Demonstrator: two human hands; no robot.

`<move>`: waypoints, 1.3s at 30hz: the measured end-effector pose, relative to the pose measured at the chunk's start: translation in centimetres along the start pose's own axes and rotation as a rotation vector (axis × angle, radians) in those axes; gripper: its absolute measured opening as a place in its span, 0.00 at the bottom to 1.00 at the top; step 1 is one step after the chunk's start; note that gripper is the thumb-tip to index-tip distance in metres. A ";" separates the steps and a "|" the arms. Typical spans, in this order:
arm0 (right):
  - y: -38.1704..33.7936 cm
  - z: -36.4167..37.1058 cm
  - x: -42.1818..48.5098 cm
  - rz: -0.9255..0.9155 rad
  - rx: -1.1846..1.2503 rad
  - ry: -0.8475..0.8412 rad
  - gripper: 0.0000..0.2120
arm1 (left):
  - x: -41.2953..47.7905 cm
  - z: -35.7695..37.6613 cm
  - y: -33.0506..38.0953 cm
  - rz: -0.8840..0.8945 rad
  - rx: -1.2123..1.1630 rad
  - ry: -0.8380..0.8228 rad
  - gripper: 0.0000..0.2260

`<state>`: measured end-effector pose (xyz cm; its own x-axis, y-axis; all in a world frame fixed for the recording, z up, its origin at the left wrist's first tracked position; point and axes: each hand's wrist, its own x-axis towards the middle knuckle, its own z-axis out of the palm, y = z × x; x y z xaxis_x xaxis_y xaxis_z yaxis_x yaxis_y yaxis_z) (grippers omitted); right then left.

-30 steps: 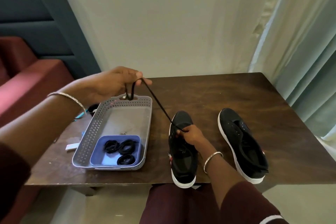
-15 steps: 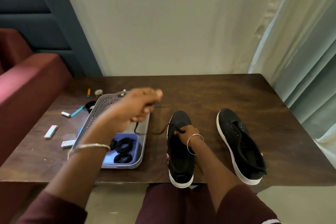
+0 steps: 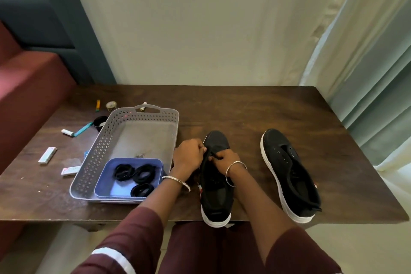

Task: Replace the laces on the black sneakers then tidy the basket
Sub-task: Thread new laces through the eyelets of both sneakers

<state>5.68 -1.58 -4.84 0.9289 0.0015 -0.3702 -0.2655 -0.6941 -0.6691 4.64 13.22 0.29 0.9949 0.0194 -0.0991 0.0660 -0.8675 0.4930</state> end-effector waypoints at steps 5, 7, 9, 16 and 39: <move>0.1 -0.3 -0.1 0.013 0.066 -0.009 0.21 | 0.8 -3.3 0.4 -0.250 -0.563 -0.108 0.10; 0.1 -0.4 -0.2 0.011 0.107 -0.027 0.20 | 0.1 -5.7 0.8 -0.349 -0.887 -0.151 0.11; 0.1 -0.4 -0.2 0.009 0.121 -0.024 0.18 | -1.1 -8.1 0.7 -0.358 -1.166 -0.104 0.09; -0.7 -0.7 -0.8 0.016 0.099 -0.036 0.20 | -4.6 -8.6 -0.2 -0.367 -1.546 -0.023 0.13; -1.3 -13.9 -15.1 -0.102 0.388 0.123 0.14 | -4.0 -2.3 3.3 0.120 0.065 0.211 0.08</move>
<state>-4.45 -10.69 10.52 0.9731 -0.0463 -0.2258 -0.2266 -0.3720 -0.9002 1.10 11.40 4.30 0.9897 0.0116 0.1427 -0.0519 -0.8999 0.4330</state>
